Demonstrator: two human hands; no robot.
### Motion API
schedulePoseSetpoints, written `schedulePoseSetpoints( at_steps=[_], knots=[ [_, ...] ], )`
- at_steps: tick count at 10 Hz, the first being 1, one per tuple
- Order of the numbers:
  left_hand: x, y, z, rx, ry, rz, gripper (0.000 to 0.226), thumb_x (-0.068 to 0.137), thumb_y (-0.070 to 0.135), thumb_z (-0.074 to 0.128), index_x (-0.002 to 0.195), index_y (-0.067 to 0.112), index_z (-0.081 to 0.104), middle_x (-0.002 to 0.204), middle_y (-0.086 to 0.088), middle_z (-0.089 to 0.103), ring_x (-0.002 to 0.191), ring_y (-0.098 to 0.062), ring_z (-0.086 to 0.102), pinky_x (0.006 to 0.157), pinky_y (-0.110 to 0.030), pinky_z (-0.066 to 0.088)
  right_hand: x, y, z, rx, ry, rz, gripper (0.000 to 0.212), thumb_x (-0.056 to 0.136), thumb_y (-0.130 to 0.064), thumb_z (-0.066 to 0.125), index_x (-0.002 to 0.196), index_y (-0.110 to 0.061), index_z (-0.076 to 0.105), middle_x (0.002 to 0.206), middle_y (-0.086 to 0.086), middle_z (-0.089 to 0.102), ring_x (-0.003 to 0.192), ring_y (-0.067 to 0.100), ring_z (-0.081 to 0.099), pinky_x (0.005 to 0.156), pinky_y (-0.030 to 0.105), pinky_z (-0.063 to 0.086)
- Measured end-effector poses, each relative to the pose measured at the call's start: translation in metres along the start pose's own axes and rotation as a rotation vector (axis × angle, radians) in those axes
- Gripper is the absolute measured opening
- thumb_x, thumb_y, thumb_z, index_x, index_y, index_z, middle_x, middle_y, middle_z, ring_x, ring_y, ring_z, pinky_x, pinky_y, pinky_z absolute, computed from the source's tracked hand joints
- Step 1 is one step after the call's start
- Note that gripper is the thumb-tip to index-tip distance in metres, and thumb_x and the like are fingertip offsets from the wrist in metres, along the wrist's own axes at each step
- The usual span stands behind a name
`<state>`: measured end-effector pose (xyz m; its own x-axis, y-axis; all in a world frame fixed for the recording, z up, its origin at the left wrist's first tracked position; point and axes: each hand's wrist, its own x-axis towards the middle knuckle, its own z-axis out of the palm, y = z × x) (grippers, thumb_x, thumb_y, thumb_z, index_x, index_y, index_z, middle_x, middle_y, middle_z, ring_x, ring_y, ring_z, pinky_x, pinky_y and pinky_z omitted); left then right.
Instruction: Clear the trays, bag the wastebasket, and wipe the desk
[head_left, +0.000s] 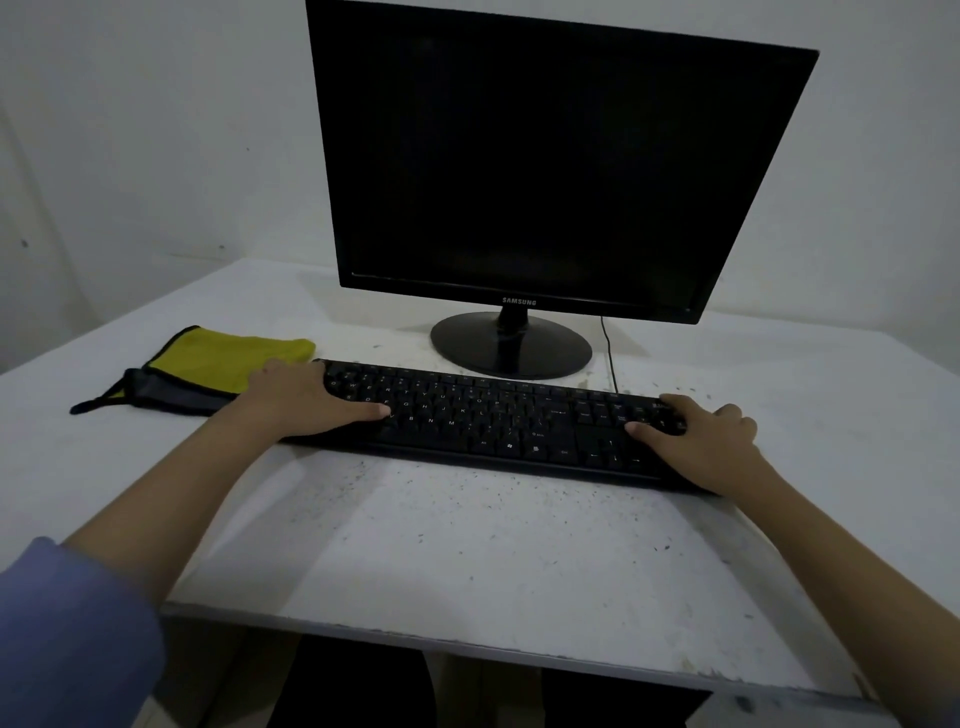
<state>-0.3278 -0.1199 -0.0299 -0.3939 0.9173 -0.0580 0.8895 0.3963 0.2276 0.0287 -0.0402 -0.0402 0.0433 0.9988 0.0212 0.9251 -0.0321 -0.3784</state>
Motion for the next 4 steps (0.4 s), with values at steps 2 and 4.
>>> schedulePoseSetpoints(
  at_steps=[2, 4],
  knots=[
    [0.002, 0.003, 0.002, 0.065, -0.013, -0.050, 0.096, 0.069, 0.078, 0.048, 0.141, 0.016, 0.030, 0.147, -0.019, 0.025, 0.136, -0.037, 0.016, 0.108, -0.040, 0.022, -0.001, -0.005, 0.000, -0.116, 0.034, 0.019, 0.068, 0.078, -0.069, 0.047, 0.130, -0.026, 0.046, 0.129, 0.018, 0.043, 0.123, 0.039, 0.037, 0.102, 0.048, 0.031],
    [-0.009, 0.033, -0.007, -0.398, 0.488, 0.259, 0.018, 0.079, 0.026, 0.068, 0.091, 0.013, 0.064, 0.094, -0.006, 0.064, 0.087, -0.021, 0.059, 0.082, -0.038, 0.050, 0.005, -0.024, 0.005, 0.133, 0.370, -0.235, 0.030, 0.085, -0.036, 0.058, 0.095, -0.008, 0.060, 0.102, 0.013, 0.059, 0.096, 0.030, 0.055, 0.081, 0.038, 0.043]
  ],
)
